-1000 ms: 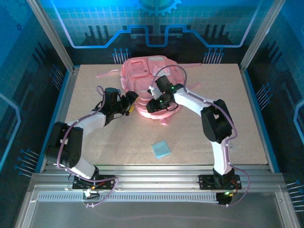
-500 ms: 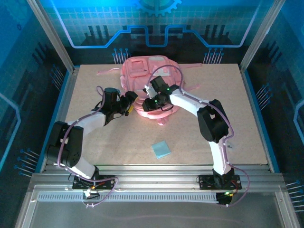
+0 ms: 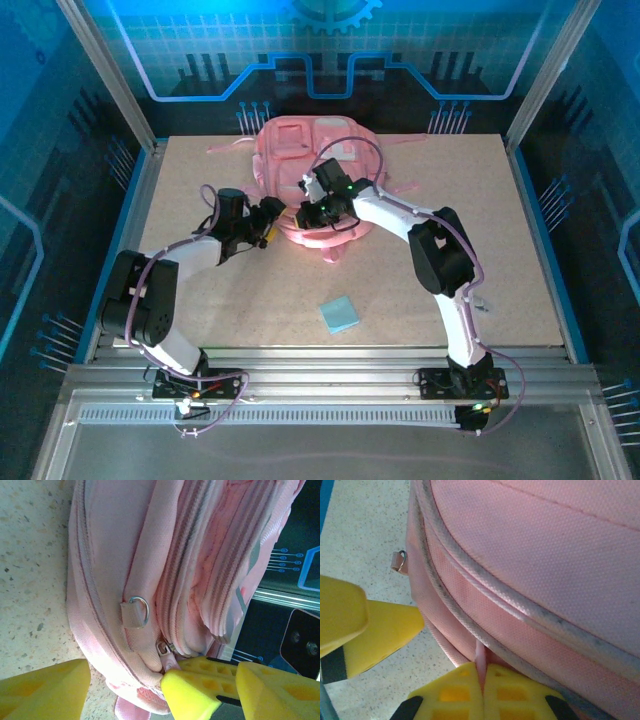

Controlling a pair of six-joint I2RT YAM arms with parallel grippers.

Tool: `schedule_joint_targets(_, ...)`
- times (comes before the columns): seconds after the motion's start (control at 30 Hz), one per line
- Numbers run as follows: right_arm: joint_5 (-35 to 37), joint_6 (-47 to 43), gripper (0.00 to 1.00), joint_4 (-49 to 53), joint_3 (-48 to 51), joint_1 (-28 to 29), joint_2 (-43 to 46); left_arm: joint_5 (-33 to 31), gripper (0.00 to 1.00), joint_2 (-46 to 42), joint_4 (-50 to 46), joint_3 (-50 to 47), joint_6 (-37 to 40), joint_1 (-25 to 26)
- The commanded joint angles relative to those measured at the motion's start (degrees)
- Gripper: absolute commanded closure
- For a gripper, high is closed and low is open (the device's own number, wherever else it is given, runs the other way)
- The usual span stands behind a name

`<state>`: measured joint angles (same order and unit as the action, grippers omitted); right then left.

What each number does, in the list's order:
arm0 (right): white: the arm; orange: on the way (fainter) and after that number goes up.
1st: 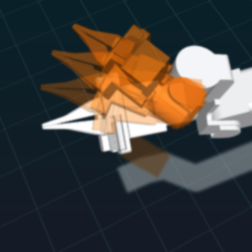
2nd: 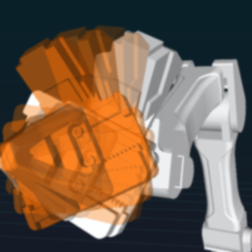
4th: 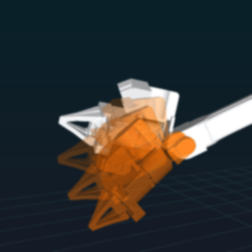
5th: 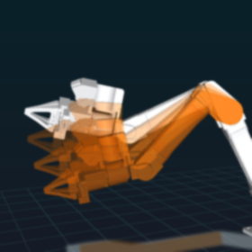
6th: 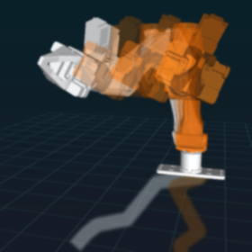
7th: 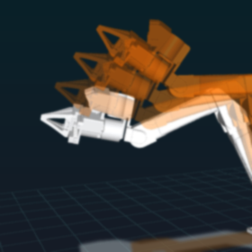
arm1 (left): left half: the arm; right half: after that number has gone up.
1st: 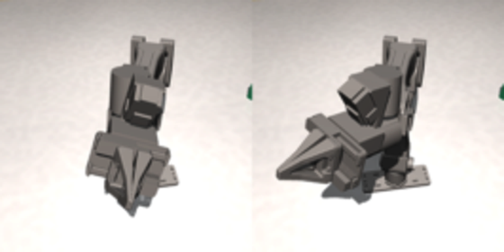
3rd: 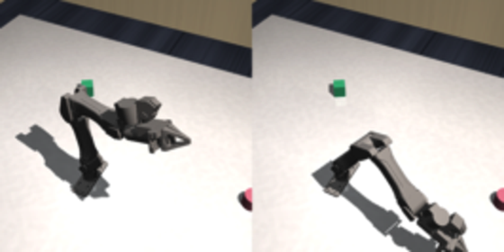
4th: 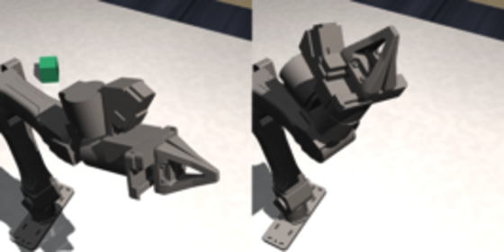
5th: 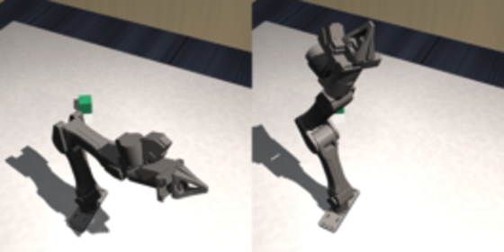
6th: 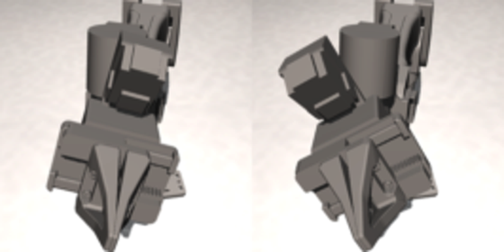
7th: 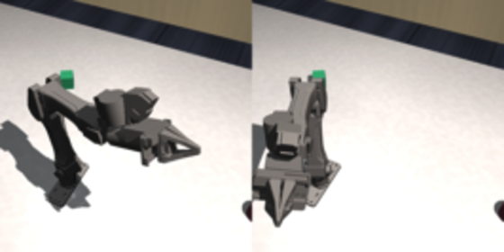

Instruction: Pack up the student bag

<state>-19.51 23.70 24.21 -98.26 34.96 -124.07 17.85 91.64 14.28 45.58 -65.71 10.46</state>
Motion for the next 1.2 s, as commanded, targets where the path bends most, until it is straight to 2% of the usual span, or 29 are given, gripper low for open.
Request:
schedule_joint_targets(0.0,-3.52,1.84,1.00,-3.62,1.67,0.11,5.51,2.08,0.23,-2.22,-0.55,2.09,-0.03,-0.35)
schedule_joint_targets(0.3,-7.39,3.91,1.00,-7.85,7.17,-0.24,11.16,0.98,0.21,-4.21,-4.96,9.23,0.45,-1.53)
schedule_joint_targets(0.47,-8.44,4.96,1.00,-10.19,8.59,-0.31,10.73,-0.34,0.21,-0.57,-4.99,11.46,-0.70,-0.82)
schedule_joint_targets(0.67,-7.84,5.49,1.00,-9.59,8.03,-0.19,10.08,2.35,0.26,5.60,-0.97,11.24,-5.22,0.76)
schedule_joint_targets(0.83,-4.52,5.16,1.00,-6.56,6.78,-0.25,9.64,-0.81,0.24,2.98,-4.60,9.92,-3.50,1.38)
schedule_joint_targets(1.17,-4.22,5.92,1.00,-8.19,7.28,0.02,11.25,-0.17,0.21,-3.85,-8.46,5.15,-8.24,2.94)
